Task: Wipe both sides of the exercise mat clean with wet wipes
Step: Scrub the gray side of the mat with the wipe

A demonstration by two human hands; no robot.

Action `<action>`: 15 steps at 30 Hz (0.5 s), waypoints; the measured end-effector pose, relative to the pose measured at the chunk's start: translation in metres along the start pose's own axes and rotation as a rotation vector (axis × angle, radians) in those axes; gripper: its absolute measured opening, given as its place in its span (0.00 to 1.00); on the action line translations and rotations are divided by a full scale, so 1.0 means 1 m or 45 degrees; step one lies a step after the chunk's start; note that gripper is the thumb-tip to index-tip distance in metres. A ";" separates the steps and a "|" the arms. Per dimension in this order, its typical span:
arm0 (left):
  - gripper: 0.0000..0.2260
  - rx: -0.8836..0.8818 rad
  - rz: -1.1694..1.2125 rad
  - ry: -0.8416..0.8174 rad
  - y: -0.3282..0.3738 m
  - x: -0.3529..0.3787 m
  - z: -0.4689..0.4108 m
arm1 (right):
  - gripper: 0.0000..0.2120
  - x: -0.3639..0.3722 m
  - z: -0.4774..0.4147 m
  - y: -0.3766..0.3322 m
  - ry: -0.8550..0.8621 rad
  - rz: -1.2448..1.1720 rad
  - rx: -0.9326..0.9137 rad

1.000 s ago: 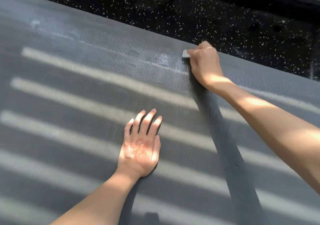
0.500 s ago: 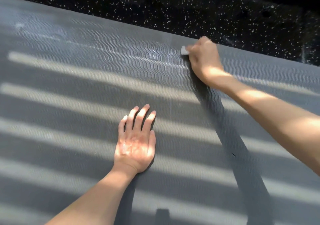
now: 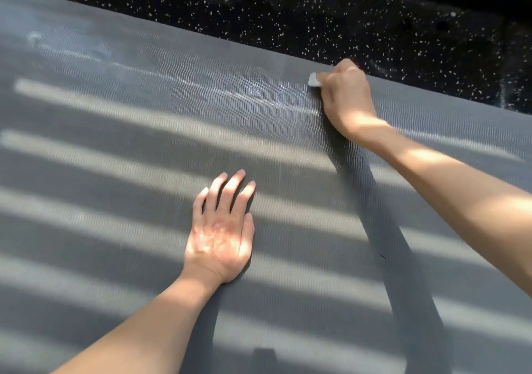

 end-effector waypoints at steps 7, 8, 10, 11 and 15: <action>0.23 -0.003 0.025 0.022 0.000 -0.002 0.000 | 0.16 0.026 0.152 -0.042 -0.443 -0.034 -0.447; 0.23 0.000 0.028 0.030 -0.001 -0.003 -0.001 | 0.14 0.021 0.135 -0.041 -0.356 0.046 -0.460; 0.23 0.005 0.028 0.044 0.000 -0.003 -0.001 | 0.12 0.012 0.087 -0.021 -0.158 0.059 -0.252; 0.23 0.004 0.029 0.046 0.000 -0.002 0.000 | 0.12 0.013 0.065 -0.015 -0.149 0.084 -0.175; 0.23 0.002 0.016 0.070 0.000 -0.001 -0.002 | 0.12 0.017 0.042 -0.012 -0.136 0.120 -0.138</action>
Point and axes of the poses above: each hand's wrist, its own z-axis away from the middle knuckle, its own x-axis out of the palm, y = z × x, the point moved 8 cm from there along -z, towards the middle knuckle, and after that the axes turned 7 degrees about -z, right-handed, at the moved point
